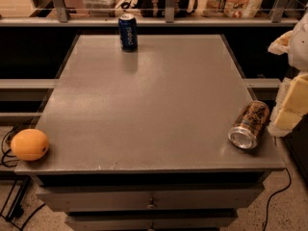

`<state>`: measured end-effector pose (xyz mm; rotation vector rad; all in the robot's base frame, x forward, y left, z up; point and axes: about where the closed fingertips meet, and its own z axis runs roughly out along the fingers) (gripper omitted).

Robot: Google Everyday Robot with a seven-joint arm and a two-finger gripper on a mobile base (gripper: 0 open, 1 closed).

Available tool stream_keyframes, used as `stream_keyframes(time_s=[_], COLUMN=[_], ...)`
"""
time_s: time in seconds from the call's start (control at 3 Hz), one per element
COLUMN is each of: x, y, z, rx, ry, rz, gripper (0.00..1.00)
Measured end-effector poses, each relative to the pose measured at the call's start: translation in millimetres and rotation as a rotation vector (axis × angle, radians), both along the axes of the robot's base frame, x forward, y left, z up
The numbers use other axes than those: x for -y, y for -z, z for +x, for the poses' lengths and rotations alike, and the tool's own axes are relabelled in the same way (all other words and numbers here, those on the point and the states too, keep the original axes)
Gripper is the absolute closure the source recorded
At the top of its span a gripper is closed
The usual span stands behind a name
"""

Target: Move orange can near orange

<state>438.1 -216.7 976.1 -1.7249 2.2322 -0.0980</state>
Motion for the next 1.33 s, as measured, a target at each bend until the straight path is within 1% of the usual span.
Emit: stream_keyframes(time_s=[0.33, 0.67, 1.0, 1.33], x=[0, -2, -4, 1], y=[0, 1, 13, 30], z=[0, 2, 6, 13], rx=[0.000, 0.006, 0.008, -0.005], ry=[0.000, 0.021, 0.086, 0.174], rz=[0.000, 0.015, 0.081, 0.133], gripper=[0.00, 0.00, 0.00, 0.00])
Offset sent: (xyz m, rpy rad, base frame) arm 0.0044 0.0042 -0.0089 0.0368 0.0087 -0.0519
